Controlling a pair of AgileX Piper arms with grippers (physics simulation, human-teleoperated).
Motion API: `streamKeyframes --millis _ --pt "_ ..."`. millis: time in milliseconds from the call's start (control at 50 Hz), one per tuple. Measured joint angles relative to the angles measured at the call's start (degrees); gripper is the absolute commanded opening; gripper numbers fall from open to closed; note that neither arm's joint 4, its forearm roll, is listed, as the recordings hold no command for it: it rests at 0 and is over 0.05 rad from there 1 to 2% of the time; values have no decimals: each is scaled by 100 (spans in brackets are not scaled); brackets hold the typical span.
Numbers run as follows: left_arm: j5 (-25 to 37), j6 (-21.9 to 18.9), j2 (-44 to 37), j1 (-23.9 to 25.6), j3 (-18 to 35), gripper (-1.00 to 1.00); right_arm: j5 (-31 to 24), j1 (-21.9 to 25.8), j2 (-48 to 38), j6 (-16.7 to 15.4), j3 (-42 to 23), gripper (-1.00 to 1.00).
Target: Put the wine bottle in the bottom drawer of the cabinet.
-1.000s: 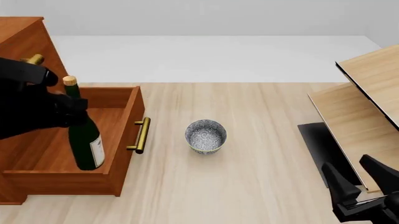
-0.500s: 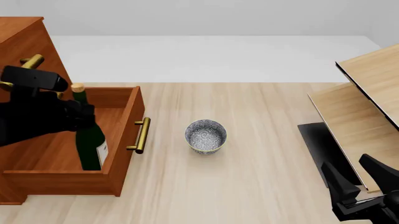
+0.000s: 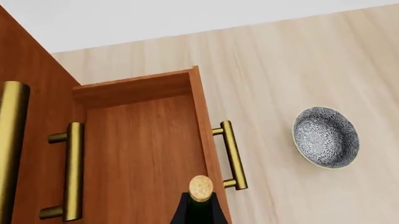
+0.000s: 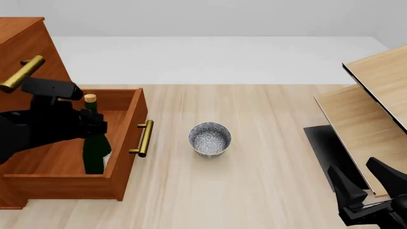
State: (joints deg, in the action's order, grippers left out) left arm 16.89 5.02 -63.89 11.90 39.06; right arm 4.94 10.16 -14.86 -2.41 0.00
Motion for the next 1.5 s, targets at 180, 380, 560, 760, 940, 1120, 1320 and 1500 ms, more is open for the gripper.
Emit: streamKeyframes --millis 180,380,560,760,940,1120,1320,1500 --pt "-290 130 -296 -32 51 -100 3 -2 -5 2 0 100" --pt "-547 252 -561 -82 111 -100 -4 -4 0 4 0 100" --pt "-723 392 -753 -88 152 -100 1 -7 -7 5 0 100" --pt "-829 421 -983 -89 249 -100 5 -11 -14 8 0 100" --pt "-800 339 -1216 -149 419 -100 13 -17 -24 12 0 100" --pt "-759 335 -1481 -253 613 -100 -17 -24 3 20 0 100" --pt "-720 336 -1706 -365 778 -100 -51 -29 36 25 0 100" --pt "-727 310 -1901 -441 901 -100 -74 -32 58 28 0 100"
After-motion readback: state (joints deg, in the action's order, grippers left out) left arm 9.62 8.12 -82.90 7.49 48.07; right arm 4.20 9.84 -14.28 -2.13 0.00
